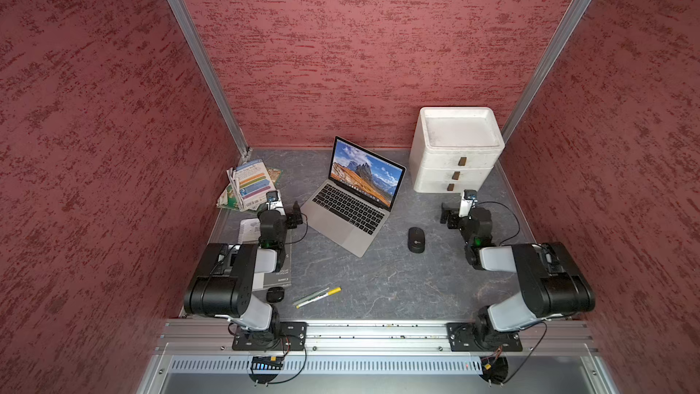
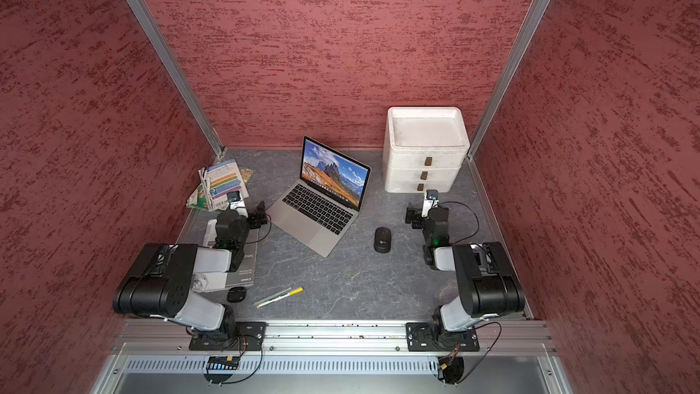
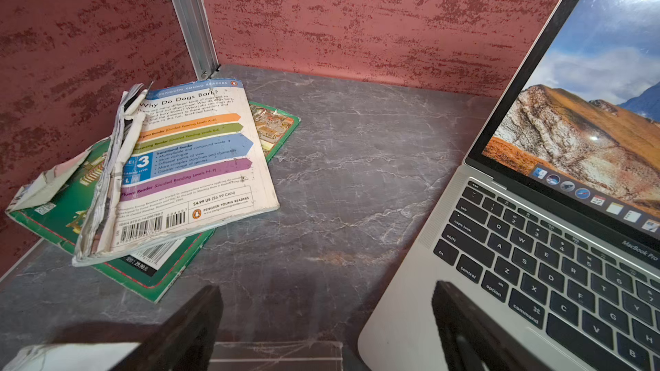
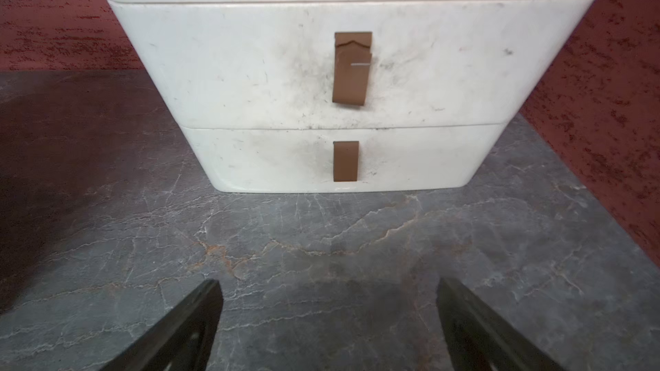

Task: Insert the wireless mouse receiver into the laptop
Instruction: Pick up the mouse from the center of the board.

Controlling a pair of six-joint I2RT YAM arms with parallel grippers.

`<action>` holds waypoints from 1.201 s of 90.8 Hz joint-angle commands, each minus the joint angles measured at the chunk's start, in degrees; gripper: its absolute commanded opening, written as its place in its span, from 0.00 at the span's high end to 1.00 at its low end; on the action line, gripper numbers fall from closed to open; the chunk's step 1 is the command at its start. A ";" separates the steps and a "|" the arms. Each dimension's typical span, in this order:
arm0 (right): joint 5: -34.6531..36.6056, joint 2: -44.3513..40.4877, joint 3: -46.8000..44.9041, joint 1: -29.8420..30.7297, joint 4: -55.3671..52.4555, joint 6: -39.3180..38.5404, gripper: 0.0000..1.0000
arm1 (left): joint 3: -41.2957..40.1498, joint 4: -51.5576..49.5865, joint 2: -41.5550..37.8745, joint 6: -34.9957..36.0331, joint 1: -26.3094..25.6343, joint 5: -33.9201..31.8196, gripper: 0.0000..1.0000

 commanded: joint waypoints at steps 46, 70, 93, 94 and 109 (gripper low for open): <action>-0.08 -29.86 9.36 0.23 -44.96 15.19 0.04 | 4.88 -22.01 -20.01 1.44 -4.39 2.74 0.00; 0.92 -27.41 22.19 14.95 -88.99 31.36 0.03 | 10.43 -51.44 -36.33 -10.88 -20.36 2.82 0.00; 3.20 -16.32 20.11 29.80 -86.21 40.56 0.02 | 8.31 -50.74 -37.12 -18.93 -27.63 6.17 0.00; 3.15 -15.60 20.10 30.08 -85.68 40.52 0.01 | 8.22 -50.66 -36.99 -19.18 -27.96 6.12 0.00; 1.91 -7.10 22.69 32.85 -78.93 39.54 0.02 | 7.11 -48.72 -35.10 -21.17 -30.55 6.22 0.00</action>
